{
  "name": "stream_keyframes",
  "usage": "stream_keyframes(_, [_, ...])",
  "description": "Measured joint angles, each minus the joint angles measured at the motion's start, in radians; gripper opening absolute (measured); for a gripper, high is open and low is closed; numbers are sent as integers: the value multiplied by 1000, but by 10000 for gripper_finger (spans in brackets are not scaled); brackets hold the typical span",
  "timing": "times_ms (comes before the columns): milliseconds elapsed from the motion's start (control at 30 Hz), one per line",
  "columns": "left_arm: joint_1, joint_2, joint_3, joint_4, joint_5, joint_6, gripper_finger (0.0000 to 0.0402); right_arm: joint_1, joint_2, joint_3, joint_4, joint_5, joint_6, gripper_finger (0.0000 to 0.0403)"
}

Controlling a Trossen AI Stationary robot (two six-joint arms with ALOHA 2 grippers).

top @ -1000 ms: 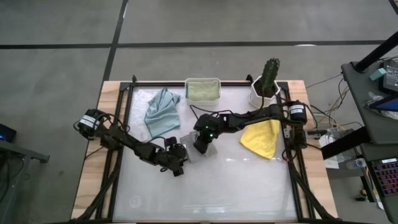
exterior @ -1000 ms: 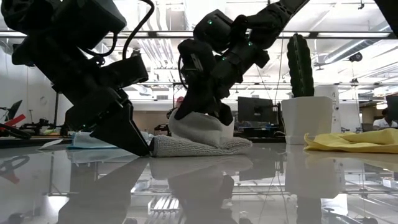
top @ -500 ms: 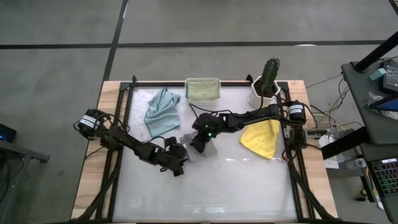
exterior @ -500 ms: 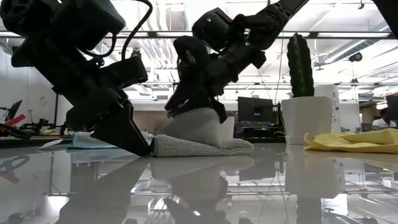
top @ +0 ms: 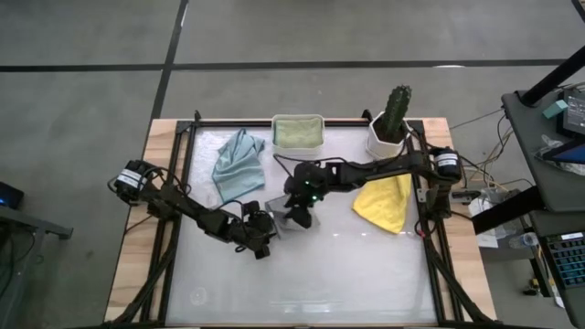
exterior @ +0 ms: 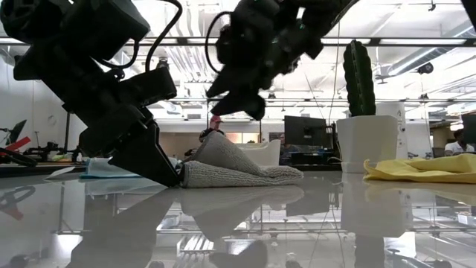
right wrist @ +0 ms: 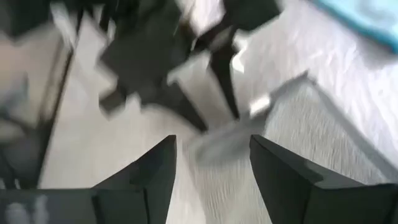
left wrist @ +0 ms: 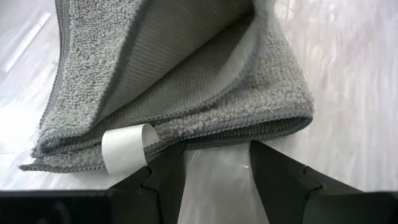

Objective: Fold microfiber towels
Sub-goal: Fold the gray cloth

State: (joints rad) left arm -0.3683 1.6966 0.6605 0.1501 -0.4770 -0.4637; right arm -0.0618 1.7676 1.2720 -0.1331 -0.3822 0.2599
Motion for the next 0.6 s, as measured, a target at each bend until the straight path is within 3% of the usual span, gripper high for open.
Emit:
stream_keyframes(233, [0, 0, 0, 3, 0, -1, 163, 62, -34, -15, -168, 79, -177, 183])
stream_keyframes(333, [0, 0, -1, 5, 0, -1, 163, 103, -23, -37, -132, 116, -208, 182])
stream_keyframes(600, [0, 0, -1, 6, 0, -1, 163, 190, 41, -46, 5, 357, -219, 179])
